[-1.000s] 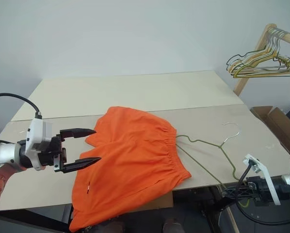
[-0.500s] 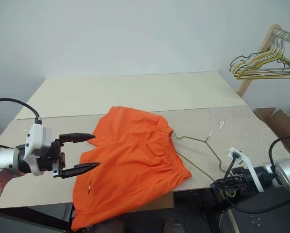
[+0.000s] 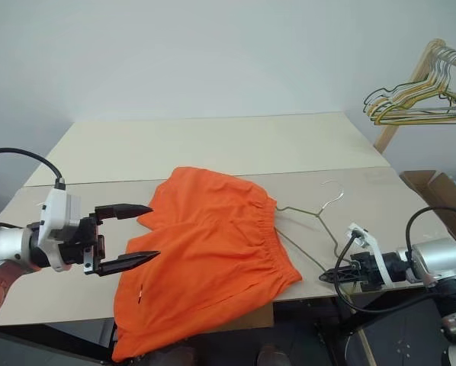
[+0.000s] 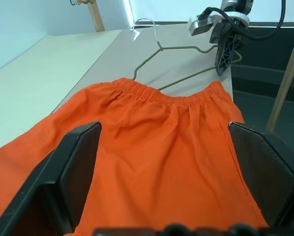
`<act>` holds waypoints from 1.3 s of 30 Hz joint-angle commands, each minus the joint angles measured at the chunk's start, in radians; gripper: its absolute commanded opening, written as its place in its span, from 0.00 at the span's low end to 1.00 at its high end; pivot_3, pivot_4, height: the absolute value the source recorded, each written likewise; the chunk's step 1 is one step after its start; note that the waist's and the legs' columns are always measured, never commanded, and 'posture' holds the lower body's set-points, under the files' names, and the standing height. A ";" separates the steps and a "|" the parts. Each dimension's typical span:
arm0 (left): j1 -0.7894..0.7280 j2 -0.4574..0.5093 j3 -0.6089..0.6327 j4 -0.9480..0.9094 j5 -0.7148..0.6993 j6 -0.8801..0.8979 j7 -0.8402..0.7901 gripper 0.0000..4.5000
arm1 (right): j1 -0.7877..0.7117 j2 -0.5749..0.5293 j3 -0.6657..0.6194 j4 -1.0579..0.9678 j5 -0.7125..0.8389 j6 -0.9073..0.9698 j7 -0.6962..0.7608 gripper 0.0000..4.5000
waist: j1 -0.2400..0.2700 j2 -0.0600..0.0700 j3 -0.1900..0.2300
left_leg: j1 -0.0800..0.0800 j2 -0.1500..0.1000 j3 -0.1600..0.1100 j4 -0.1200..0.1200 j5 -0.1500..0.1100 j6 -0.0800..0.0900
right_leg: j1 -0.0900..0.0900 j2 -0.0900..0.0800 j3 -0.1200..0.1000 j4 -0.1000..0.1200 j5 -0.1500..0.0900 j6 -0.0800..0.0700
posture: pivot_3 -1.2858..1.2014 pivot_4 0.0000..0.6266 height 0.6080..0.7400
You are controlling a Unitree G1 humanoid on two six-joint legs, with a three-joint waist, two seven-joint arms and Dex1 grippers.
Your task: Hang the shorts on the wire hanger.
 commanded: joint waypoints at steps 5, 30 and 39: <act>-0.039 0.012 0.002 0.014 -0.004 -0.018 -0.001 1.00 | -0.107 0.065 0.012 0.100 -0.033 0.020 -0.043 0.00 | -0.007 -0.001 0.000 | 0.004 0.002 0.001 0.000 0.000 0.000 | 0.002 0.002 0.000 0.000 -0.003 0.005 | 0.55 0.00 1.00; -0.161 0.007 -0.090 0.108 0.018 -0.043 -0.038 1.00 | -0.212 0.206 0.054 0.193 -0.048 0.024 -0.039 0.00 | -0.025 0.000 0.000 | 0.002 0.005 0.000 -0.001 0.000 0.000 | 0.000 0.007 0.001 0.000 0.002 -0.005 | 0.52 0.00 1.00; -0.198 0.011 -0.101 0.148 0.033 -0.052 -0.064 1.00 | -0.243 0.197 -0.092 0.149 -0.060 -0.046 -0.190 0.00 | -0.041 0.000 0.000 | 0.001 0.005 0.000 0.000 0.000 0.000 | 0.000 0.007 0.001 0.000 0.002 -0.005 | 0.51 0.00 1.00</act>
